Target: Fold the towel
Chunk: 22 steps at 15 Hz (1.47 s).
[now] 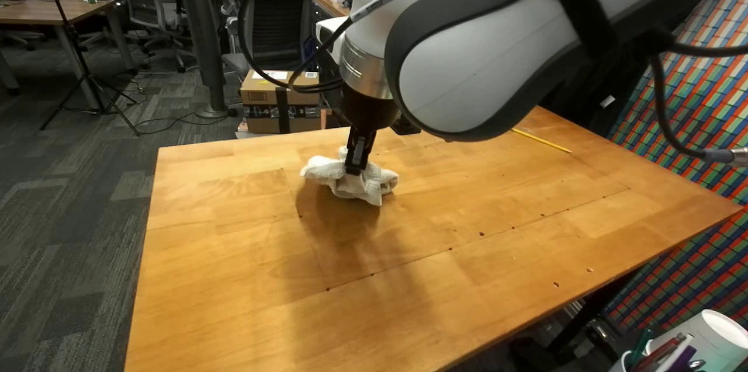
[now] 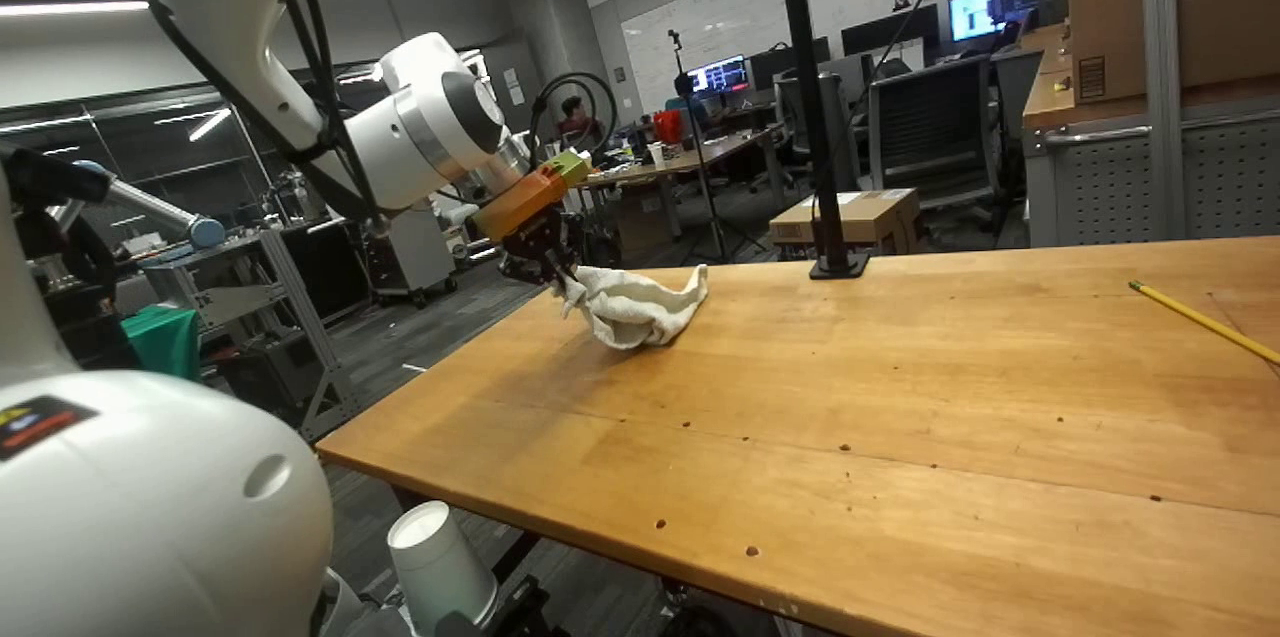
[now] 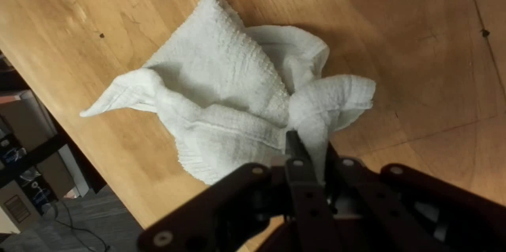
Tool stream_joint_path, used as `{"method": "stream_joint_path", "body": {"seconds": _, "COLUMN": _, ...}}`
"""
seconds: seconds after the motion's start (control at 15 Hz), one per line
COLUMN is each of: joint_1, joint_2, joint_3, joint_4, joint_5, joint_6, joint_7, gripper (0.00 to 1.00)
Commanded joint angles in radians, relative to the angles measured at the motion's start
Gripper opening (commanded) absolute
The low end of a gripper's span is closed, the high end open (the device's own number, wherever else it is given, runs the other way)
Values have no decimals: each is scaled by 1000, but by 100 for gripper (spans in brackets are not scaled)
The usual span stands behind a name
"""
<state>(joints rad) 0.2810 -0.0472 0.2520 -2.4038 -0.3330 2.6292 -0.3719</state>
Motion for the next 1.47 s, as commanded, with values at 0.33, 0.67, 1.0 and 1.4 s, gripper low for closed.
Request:
{"method": "stream_joint_path", "body": {"seconds": 0.33, "joint_1": -16, "joint_2": -4, "joint_3": -19, "joint_4": 28, "joint_5": 45, "joint_6": 7, "joint_7": -93, "gripper": 6}}
{"method": "stream_joint_path", "body": {"seconds": 0.67, "joint_1": -32, "joint_2": 50, "joint_3": -35, "joint_4": 83, "joint_5": 21, "joint_6": 45, "joint_7": -109, "gripper": 6}}
{"method": "stream_joint_path", "body": {"seconds": 1.0, "joint_1": -46, "joint_2": 130, "joint_3": -33, "joint_4": 131, "joint_5": 13, "joint_6": 122, "joint_7": -157, "gripper": 6}}
{"method": "stream_joint_path", "body": {"seconds": 1.4, "joint_1": -85, "joint_2": 208, "joint_3": -24, "joint_4": 145, "joint_5": 48, "joint_6": 215, "joint_7": -276, "gripper": 6}}
